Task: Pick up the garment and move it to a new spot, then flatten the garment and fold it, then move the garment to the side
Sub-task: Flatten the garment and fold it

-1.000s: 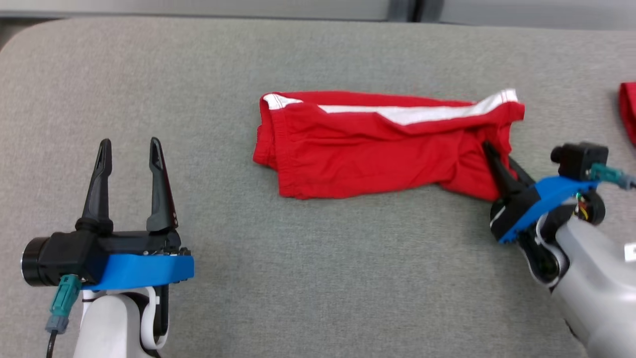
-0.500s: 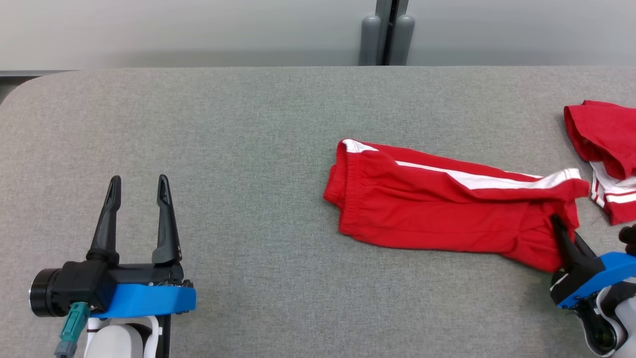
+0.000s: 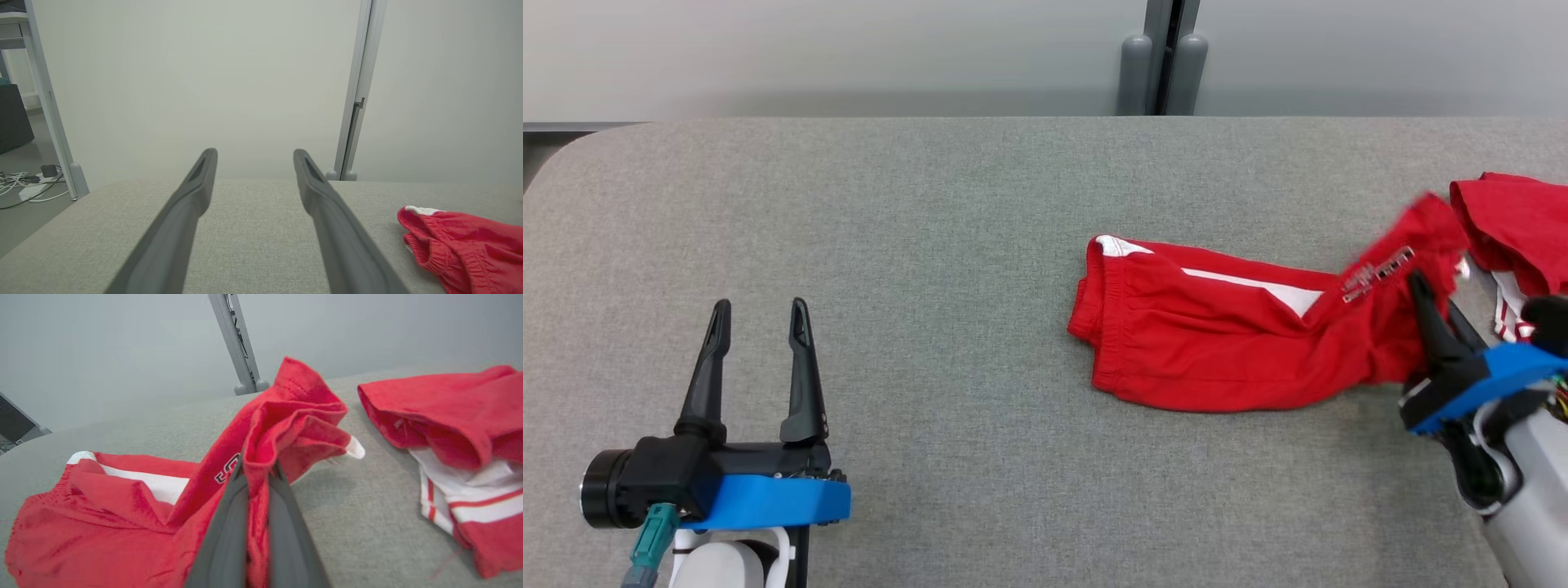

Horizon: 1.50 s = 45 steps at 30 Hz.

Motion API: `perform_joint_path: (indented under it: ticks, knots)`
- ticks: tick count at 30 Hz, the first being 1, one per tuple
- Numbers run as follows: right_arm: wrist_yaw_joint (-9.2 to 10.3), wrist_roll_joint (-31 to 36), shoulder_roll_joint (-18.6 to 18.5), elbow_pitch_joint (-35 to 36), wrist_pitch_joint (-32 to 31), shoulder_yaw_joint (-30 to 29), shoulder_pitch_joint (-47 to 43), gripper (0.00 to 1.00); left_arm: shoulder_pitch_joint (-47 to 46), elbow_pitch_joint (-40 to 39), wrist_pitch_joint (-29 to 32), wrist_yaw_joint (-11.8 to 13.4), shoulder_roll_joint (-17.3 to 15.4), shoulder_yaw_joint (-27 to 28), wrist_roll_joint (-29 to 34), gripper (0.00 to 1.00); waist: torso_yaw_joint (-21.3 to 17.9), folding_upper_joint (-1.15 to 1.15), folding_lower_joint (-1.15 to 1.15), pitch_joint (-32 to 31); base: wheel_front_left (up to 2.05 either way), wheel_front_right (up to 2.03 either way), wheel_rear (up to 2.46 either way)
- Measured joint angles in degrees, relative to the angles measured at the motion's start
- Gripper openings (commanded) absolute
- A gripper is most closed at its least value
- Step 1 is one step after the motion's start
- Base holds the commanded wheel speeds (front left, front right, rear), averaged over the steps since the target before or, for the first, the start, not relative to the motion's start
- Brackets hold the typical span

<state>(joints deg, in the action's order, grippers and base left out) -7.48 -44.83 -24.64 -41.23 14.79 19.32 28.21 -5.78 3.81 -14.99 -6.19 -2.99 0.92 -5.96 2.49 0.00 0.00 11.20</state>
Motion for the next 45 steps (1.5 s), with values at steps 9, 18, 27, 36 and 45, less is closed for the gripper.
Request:
perform_joint_path:
  ticks: [9,18,27,36,45]
  knots:
    - [0.0,6.44,6.59,4.2,-3.19,2.56,5.58,0.0,-0.25,0.54,-0.01,-0.1,0.02,-1.3,-0.04,1.0,1.31,0.0,0.0,-0.45,0.0,0.0,0.0]
    - [0.0,10.48,11.8,4.21,-6.48,6.11,6.82,0.0,-1.05,0.92,-0.01,-0.13,0.03,-2.03,-0.93,1.0,4.21,0.0,0.0,0.17,0.0,0.0,0.0]
    - [0.0,11.6,15.73,1.98,-6.95,10.25,5.75,0.0,-1.17,0.76,0.0,0.58,0.03,-2.52,-1.69,1.0,6.43,0.0,0.0,1.1,0.0,0.0,0.0]
    - [0.0,11.4,16.92,0.9,-5.81,13.28,3.36,0.0,-1.18,0.86,-0.01,0.86,0.03,-3.11,-2.12,1.0,7.21,0.0,0.0,1.38,0.0,0.0,0.0]
    - [0.0,12.67,16.06,3.75,-1.48,15.88,2.8,1.0,-1.48,1.48,-0.01,0.75,0.03,-3.88,-1.97,1.0,5.05,0.0,0.0,1.14,0.0,0.0,0.0]
